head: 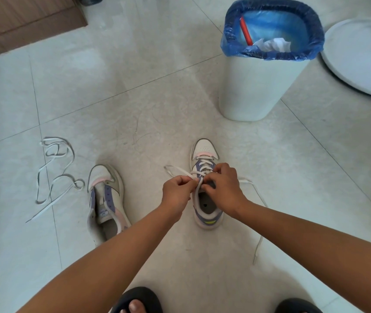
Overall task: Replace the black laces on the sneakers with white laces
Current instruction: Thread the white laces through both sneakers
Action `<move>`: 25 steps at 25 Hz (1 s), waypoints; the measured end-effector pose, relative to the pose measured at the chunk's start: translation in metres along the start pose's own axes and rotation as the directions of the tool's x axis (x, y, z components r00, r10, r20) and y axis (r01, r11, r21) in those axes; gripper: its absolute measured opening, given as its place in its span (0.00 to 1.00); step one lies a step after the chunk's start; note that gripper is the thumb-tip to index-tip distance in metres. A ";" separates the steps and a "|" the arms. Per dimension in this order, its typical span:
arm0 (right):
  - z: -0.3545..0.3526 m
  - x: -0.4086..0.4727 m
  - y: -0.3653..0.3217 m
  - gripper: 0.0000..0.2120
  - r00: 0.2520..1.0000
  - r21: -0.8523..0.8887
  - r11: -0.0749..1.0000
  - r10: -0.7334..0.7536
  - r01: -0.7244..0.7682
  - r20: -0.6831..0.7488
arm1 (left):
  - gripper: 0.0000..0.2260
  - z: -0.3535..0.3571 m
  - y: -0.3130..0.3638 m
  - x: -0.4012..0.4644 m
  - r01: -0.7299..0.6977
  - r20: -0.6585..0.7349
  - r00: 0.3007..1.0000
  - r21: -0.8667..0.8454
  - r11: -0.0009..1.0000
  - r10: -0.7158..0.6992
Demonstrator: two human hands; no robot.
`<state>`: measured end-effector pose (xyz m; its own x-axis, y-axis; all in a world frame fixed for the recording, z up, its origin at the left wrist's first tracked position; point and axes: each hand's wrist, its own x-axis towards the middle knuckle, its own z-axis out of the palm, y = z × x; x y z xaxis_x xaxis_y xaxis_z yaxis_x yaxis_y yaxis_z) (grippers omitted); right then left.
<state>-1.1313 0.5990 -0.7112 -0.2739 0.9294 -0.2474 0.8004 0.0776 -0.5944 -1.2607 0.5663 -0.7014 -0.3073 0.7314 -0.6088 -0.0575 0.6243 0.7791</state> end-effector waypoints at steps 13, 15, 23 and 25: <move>-0.027 -0.038 0.013 0.08 0.936 -0.222 0.924 -0.259 0.312 0.239 | 0.16 0.011 -0.024 -0.015 -0.206 0.180 0.978 0.831 0.517 0.102; -0.046 -0.061 0.029 0.16 0.767 -0.317 0.724 -0.449 0.613 0.458 | 0.15 0.015 -0.020 -0.011 -0.167 0.147 0.986 0.803 0.572 0.082; -0.063 -0.146 0.107 0.19 0.607 -0.475 0.415 -0.282 0.776 0.743 | 0.15 0.013 -0.016 -0.009 -0.136 0.117 0.991 0.805 0.577 0.070; -0.062 -0.116 0.075 0.16 0.649 -0.496 0.426 -0.403 0.757 0.645 | 0.15 0.012 -0.017 -0.008 -0.151 0.129 0.988 0.811 0.565 0.079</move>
<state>-1.0065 0.5196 -0.6800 -0.8441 0.3393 -0.4151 0.3980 0.9154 -0.0610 -1.2458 0.5534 -0.7115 -0.1855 0.8078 -0.5595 0.7847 0.4644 0.4105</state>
